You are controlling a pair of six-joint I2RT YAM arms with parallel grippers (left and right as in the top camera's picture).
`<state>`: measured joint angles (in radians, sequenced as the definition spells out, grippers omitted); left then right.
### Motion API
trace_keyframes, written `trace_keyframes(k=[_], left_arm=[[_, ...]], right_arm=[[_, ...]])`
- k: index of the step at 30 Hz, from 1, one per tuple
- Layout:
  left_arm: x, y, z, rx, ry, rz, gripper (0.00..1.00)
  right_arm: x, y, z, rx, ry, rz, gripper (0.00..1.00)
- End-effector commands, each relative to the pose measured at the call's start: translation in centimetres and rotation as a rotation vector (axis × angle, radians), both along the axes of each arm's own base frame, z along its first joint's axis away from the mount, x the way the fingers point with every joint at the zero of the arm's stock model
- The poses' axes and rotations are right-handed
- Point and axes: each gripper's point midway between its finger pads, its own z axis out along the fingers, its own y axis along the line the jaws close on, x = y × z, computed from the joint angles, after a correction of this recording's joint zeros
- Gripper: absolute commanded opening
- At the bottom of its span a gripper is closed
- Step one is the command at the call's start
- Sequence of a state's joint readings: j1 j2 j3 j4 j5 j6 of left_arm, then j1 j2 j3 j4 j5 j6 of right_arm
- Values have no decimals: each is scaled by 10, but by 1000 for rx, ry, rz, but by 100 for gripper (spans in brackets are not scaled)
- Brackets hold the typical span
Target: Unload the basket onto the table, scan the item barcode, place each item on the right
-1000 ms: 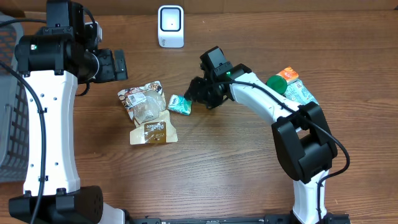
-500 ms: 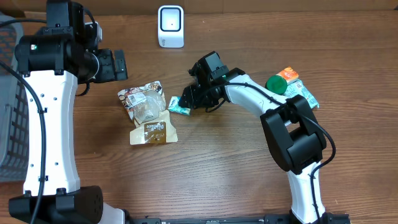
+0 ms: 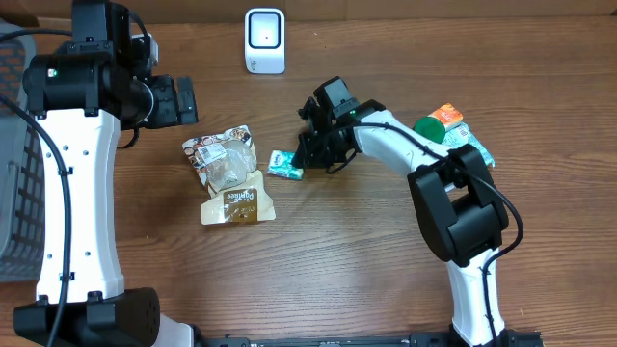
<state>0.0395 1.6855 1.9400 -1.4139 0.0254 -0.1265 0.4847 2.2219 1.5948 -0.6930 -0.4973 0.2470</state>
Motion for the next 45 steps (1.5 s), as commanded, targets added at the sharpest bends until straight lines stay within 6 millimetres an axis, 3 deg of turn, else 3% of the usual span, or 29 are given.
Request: trace_keyframes(k=[1, 4, 8, 15, 16, 18, 23, 31, 37, 45], left_arm=[[2, 0, 3, 11, -11, -16, 100], [2, 0, 3, 11, -11, -16, 99], [2, 0, 3, 11, -11, -16, 99], [2, 0, 3, 11, -11, -16, 99], [2, 0, 3, 11, -11, -16, 99], [2, 0, 3, 11, -11, -16, 99], [2, 0, 3, 11, -11, -16, 100], [2, 0, 3, 11, -11, -16, 100], [2, 0, 3, 11, -11, -16, 99], [2, 0, 3, 11, -11, -16, 100]], right_arm=[[22, -11, 58, 13, -80, -73, 4], [21, -32, 71, -56, -51, -167, 4], [16, -63, 69, -162, 50, -364, 4], [1, -66, 55, -197, 142, -432, 7], [-1, -64, 53, -200, 144, -425, 11], [-4, -59, 51, -204, 147, -412, 30], [-6, -54, 52, -210, 77, -284, 41], [23, -78, 68, -210, -134, -26, 43], [21, -82, 57, -233, -199, 153, 42], [11, -82, 35, -230, -160, 188, 38]])
